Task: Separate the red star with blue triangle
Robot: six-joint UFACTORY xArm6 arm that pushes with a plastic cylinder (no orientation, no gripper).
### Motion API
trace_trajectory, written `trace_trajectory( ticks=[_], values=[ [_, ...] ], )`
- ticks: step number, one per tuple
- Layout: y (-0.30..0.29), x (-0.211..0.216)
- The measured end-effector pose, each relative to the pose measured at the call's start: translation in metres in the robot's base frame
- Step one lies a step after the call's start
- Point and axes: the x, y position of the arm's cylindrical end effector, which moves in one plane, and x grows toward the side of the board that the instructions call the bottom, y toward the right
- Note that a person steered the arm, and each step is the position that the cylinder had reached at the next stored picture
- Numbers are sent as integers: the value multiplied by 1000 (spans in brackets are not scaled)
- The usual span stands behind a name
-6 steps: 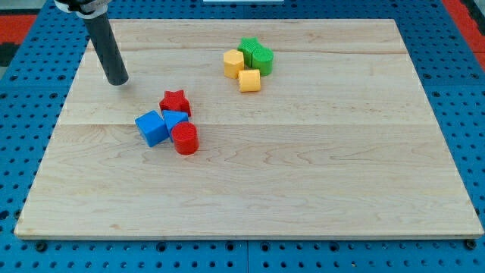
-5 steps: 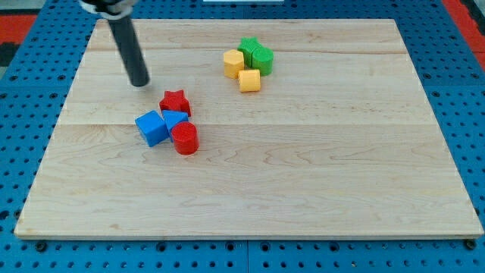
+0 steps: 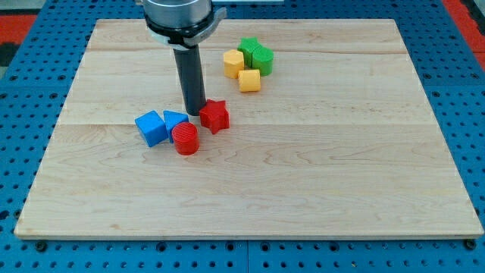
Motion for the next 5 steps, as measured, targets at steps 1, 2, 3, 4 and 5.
trace_trajectory(
  ticks=[1,2,3,4,5],
  values=[
    [18,8],
    [21,8],
    [21,8],
    [23,8],
    [27,8]
  ],
)
